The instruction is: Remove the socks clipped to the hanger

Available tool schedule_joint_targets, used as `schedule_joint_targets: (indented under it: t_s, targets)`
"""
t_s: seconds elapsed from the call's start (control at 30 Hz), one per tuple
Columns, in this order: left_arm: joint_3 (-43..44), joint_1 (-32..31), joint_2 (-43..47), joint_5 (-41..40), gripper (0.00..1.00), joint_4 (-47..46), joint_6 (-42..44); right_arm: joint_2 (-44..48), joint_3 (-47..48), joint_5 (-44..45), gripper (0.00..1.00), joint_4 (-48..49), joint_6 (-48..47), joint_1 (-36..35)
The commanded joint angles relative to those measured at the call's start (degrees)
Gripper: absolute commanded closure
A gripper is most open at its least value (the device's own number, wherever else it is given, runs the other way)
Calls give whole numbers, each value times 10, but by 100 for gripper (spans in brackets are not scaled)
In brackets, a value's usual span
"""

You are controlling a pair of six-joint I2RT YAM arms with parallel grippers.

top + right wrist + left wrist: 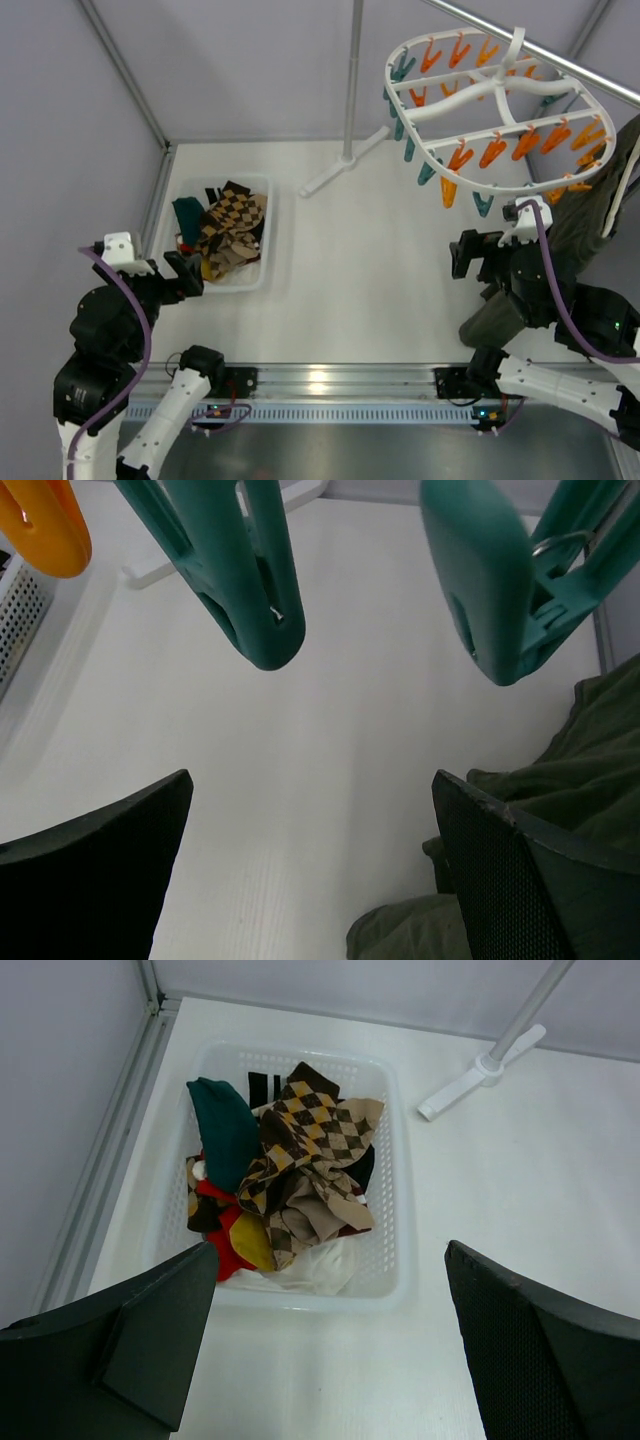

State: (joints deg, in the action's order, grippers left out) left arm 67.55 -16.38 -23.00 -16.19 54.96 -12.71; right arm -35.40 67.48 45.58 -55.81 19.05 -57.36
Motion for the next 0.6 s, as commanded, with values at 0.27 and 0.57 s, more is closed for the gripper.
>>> schedule_joint_targets:
  t_s: [0.27, 0.57]
  targets:
    - [-16, -15, -4, 47, 2, 9, 14, -1, -2, 35, 1, -1, -2, -6]
    - [-24, -16, -11, 69, 2, 8, 12, 27, -33, 35, 1, 29, -6, -6]
